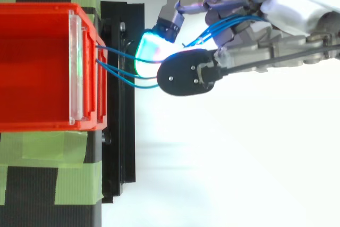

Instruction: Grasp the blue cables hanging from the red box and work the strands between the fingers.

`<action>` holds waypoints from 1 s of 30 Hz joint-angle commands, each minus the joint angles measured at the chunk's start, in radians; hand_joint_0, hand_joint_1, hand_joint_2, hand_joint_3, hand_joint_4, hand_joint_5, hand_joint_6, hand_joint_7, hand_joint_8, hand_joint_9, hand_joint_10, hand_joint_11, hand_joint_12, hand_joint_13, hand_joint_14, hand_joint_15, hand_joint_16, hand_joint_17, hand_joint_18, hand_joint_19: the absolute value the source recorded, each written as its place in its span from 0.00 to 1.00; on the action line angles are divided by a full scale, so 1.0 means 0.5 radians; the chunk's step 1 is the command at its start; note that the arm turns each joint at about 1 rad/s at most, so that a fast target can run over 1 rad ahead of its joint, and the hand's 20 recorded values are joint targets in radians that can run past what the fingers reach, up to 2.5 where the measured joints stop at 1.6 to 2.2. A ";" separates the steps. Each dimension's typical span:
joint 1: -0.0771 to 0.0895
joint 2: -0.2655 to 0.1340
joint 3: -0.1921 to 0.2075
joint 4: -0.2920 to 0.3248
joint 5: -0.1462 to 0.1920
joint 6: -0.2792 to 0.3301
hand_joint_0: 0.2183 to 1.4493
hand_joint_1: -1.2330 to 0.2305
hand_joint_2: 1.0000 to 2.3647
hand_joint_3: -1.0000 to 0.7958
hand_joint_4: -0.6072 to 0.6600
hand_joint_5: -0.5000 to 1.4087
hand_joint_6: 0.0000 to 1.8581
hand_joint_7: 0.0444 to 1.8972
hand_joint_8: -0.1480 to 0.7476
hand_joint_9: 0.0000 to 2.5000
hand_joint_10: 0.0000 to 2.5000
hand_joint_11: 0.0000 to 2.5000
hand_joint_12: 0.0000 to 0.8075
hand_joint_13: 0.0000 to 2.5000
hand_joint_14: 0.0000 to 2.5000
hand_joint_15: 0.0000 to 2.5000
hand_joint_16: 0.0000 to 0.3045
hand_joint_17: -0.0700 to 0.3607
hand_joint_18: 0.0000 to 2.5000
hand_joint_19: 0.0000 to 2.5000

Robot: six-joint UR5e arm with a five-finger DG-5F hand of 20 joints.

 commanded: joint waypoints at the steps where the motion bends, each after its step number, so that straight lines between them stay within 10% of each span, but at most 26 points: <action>1: -0.002 0.000 -0.001 0.000 -0.038 -0.025 0.50 0.39 0.00 0.48 0.81 0.59 0.01 0.60 0.57 0.33 1.00 0.92 0.50 0.40 1.00 0.58 0.19 0.47 0.56 0.59; 4: -0.005 0.000 0.002 0.000 -0.035 -0.044 0.62 0.38 0.01 0.40 0.75 0.54 0.01 0.61 0.57 0.33 1.00 0.92 0.50 0.40 1.00 0.58 0.19 0.47 0.56 0.59; 9: -0.008 0.000 -0.001 -0.003 -0.038 -0.071 0.90 0.40 0.01 0.62 0.64 0.62 0.01 0.63 0.57 0.33 1.00 0.92 0.50 0.40 1.00 0.58 0.19 0.47 0.56 0.59; 11: -0.008 0.000 0.002 -0.009 -0.038 -0.084 0.87 0.37 0.01 0.61 0.68 0.63 0.01 0.62 0.57 0.33 1.00 0.92 0.50 0.40 1.00 0.58 0.19 0.47 0.56 0.59; 14: -0.008 -0.003 -0.001 -0.012 -0.038 -0.099 0.55 0.33 0.16 0.53 0.79 0.58 0.01 0.57 0.57 0.33 1.00 0.92 0.50 0.40 1.00 0.58 0.19 0.47 0.56 0.59; 15: -0.008 0.000 -0.001 -0.012 -0.038 -0.102 0.50 0.37 0.01 0.40 0.77 0.54 0.01 0.58 0.57 0.33 1.00 0.92 0.50 0.40 1.00 0.58 0.19 0.47 0.56 0.59; 17: -0.008 0.000 -0.001 -0.012 -0.038 -0.102 0.56 0.35 0.01 0.31 0.72 0.50 0.01 0.58 0.57 0.33 1.00 0.92 0.50 0.40 1.00 0.58 0.19 0.47 0.56 0.59; 19: -0.008 -0.003 -0.001 -0.012 -0.038 -0.102 0.85 0.36 0.01 0.48 0.64 0.56 0.01 0.59 0.57 0.33 1.00 0.92 0.50 0.40 1.00 0.58 0.19 0.47 0.56 0.59; 23: -0.008 0.000 -0.001 -0.015 -0.038 -0.099 0.94 0.37 0.01 0.61 0.61 0.66 0.01 0.65 0.57 0.33 1.00 0.92 0.50 0.40 1.00 0.58 0.19 0.47 0.56 0.59; 25: -0.008 0.000 0.002 -0.015 -0.038 -0.099 0.83 0.35 0.00 0.71 0.70 0.66 0.01 0.63 0.57 0.33 1.00 0.92 0.50 0.40 1.00 0.58 0.19 0.47 0.56 0.59; 27: -0.008 -0.003 0.002 -0.015 -0.038 -0.099 0.49 0.40 0.39 0.55 0.79 0.63 0.01 0.60 0.57 0.33 1.00 0.92 0.50 0.40 1.00 0.58 0.19 0.47 0.56 0.59; 30: -0.008 0.000 0.002 -0.015 -0.038 -0.099 0.45 0.40 0.10 0.44 0.82 0.58 0.01 0.57 0.57 0.33 1.00 0.92 0.50 0.40 1.00 0.58 0.19 0.47 0.56 0.59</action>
